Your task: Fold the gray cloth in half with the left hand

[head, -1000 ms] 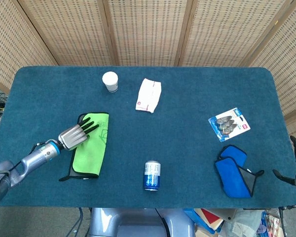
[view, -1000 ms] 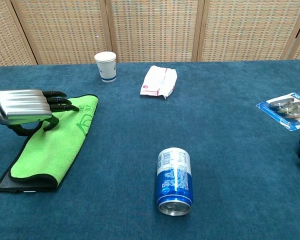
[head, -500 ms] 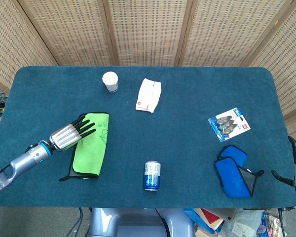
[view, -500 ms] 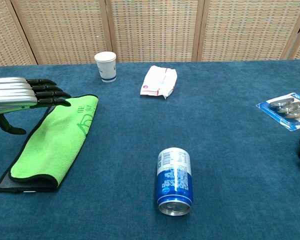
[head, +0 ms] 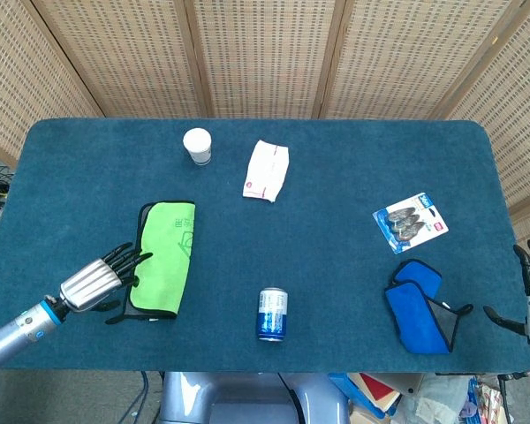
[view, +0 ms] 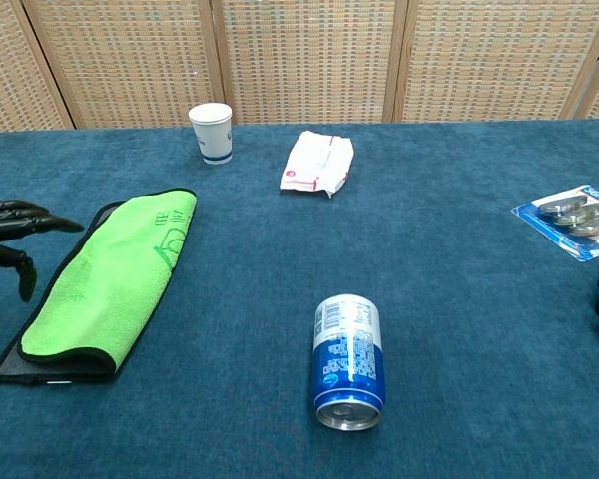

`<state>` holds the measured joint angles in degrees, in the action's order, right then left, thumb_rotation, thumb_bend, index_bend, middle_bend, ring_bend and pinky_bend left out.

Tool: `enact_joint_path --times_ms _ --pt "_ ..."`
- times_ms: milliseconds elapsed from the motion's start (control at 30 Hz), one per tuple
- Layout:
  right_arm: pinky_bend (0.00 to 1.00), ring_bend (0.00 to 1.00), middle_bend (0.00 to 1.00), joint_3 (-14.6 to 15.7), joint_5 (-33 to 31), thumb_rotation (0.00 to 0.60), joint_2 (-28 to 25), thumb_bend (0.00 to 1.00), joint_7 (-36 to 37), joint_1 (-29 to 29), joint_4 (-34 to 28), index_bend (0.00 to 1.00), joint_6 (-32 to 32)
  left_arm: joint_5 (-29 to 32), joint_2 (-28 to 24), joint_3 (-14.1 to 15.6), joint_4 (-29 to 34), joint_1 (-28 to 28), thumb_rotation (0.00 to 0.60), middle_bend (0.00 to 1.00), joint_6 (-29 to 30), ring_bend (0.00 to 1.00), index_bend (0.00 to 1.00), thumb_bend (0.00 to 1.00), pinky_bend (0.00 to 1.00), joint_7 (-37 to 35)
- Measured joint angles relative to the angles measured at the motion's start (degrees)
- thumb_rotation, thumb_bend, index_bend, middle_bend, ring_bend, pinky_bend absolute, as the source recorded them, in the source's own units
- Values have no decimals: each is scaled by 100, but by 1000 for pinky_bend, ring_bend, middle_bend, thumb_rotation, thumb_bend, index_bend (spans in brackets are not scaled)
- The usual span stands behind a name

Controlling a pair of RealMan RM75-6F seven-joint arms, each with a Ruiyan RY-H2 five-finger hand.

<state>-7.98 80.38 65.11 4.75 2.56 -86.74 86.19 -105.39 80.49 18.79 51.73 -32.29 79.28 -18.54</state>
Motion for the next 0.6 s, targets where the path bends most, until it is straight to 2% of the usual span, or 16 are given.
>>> enact_joint_path --times_ms 167,600 --pt "0 0 0 16 19 600 3 0 4 7 5 0 -15 36 142 -7 -52 205 600 0 -40 0 461 257 0 31" --pt "0 0 0 12 -30 600 17 0 6 36 37 0 -94 60 664 -164 -762 364 600 0 -125 0 486 257 0 -184"
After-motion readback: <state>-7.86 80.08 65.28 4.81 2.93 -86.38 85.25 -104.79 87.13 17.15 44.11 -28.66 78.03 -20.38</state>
